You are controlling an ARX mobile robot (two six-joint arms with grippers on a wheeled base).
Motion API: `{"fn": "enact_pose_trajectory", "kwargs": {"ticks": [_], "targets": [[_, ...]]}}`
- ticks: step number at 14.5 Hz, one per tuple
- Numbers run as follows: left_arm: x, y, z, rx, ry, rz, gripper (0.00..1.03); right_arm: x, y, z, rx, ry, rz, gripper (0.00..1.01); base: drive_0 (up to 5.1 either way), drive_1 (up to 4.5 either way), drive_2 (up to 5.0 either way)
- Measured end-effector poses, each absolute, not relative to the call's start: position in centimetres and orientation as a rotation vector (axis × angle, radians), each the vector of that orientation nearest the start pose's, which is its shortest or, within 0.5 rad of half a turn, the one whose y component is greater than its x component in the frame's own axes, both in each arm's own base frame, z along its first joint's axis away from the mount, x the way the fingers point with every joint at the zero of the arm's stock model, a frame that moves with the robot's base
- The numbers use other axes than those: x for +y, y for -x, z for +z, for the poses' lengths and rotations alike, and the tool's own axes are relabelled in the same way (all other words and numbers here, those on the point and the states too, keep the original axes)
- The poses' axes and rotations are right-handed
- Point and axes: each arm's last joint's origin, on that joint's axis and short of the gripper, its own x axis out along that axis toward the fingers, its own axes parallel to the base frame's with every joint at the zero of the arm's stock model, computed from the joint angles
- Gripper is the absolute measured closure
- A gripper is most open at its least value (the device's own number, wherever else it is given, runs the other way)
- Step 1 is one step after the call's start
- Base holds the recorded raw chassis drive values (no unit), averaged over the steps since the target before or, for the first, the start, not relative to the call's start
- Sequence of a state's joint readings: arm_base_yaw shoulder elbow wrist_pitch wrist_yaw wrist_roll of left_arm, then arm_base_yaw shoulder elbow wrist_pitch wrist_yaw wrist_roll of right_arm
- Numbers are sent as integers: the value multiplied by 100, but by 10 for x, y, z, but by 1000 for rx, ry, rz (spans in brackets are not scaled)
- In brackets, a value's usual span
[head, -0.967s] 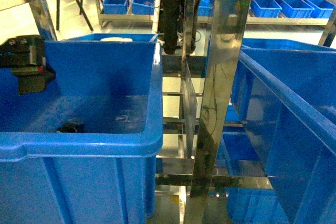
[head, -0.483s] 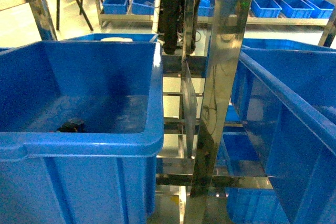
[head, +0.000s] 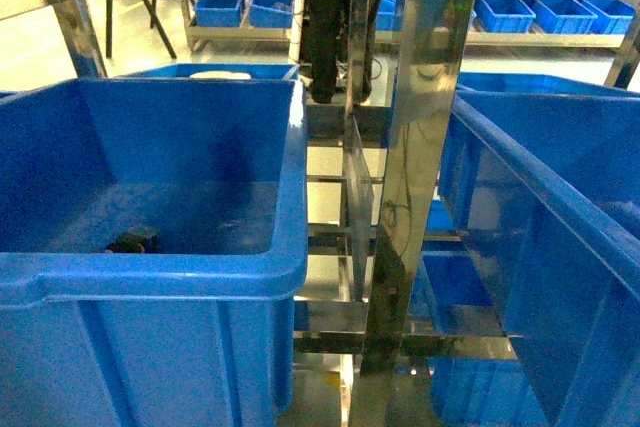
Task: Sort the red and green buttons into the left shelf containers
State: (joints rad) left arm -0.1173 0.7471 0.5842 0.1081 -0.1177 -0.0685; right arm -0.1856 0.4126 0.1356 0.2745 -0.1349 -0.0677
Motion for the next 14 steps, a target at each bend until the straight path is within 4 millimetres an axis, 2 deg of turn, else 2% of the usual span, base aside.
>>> {"fn": "enact_pose_trajectory", "kwargs": {"ticks": [2,5,7,8,9,12,14], "targets": [[-12,-159,271,-18,30,2,41,-14,-121,191,2,30,1,37,0,0,0],[0,-149,238,10,18,4,72,-4,-117,184,3,14,-13,68,0,0,0],[0,-143,224,17,17,5,90,1,-114,180,3,14,21,87,0,0,0],[0,-139,219,-2,17,-2,101,0,-113,179,3,15,2,99,0,0,0],[0,-131,202,5,17,0,101,0,-110,175,-4,10,0,99,0,0,0],[0,-123,191,1,16,0,101,0,-101,164,37,10,2,99,0,0,0],[0,-122,190,1,17,1,101,0,-98,166,12,10,-1,99,0,0,0]]}}
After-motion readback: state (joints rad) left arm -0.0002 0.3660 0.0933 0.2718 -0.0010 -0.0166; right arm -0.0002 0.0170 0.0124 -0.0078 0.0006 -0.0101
